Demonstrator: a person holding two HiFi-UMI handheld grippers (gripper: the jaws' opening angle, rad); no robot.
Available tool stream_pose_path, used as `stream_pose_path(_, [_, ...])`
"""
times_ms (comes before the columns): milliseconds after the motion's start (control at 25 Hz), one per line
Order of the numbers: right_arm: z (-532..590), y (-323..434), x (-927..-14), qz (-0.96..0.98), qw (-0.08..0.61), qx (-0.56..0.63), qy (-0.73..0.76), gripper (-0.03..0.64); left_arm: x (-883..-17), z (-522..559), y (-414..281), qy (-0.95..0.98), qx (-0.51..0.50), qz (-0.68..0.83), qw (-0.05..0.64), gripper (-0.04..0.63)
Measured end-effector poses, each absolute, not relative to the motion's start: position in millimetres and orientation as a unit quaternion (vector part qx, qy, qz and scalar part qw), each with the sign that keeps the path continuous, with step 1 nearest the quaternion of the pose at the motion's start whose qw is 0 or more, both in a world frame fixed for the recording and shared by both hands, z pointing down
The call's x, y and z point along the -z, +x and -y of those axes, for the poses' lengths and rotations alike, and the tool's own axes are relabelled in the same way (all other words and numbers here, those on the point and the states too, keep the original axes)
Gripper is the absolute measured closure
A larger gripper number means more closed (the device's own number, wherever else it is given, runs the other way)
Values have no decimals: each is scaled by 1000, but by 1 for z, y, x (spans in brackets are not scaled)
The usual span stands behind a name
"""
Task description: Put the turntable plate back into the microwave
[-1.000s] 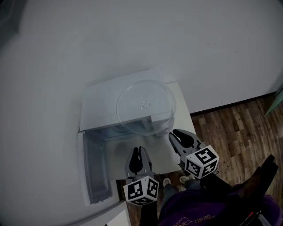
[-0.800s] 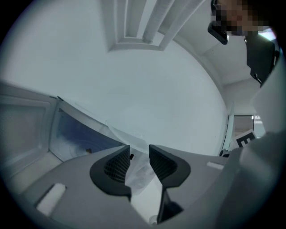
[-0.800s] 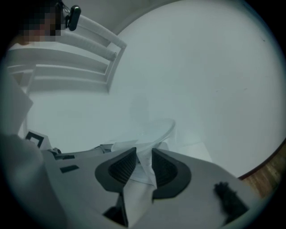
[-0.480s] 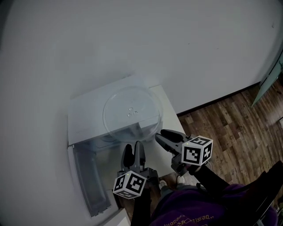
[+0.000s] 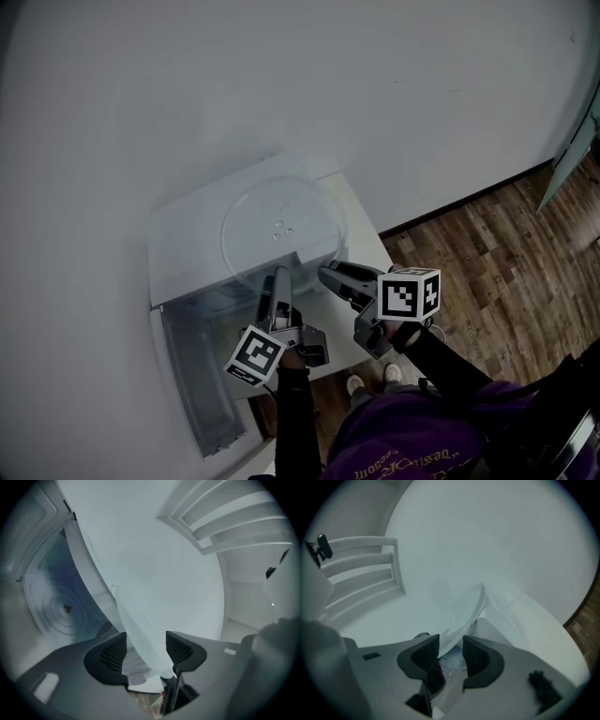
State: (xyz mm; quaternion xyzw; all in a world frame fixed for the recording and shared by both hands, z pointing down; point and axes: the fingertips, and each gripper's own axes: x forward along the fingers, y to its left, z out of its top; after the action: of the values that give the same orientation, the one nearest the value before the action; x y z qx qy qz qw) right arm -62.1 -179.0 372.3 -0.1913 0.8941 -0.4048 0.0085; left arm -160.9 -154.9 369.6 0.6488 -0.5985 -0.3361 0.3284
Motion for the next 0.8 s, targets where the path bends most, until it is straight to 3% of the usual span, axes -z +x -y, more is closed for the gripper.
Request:
stream_pose_path(280, [181,-77,-382,-881,4,429,-198,469,-376,161,-167,639,346,592,348,353])
stream_pose_path(360, [183,-77,-382,-877,14,437,-198,469,-377,162,-167,639,350,591,347,388])
stream_pose_path(480, [184,-77,-381,-875,25,443,-196,475,-379,162,-170,631,355,596,348,497])
stream_pose_path(800, [183,-73,-376,-867,48,459,-187,497,-372,160,-163,626,442,523,374,533])
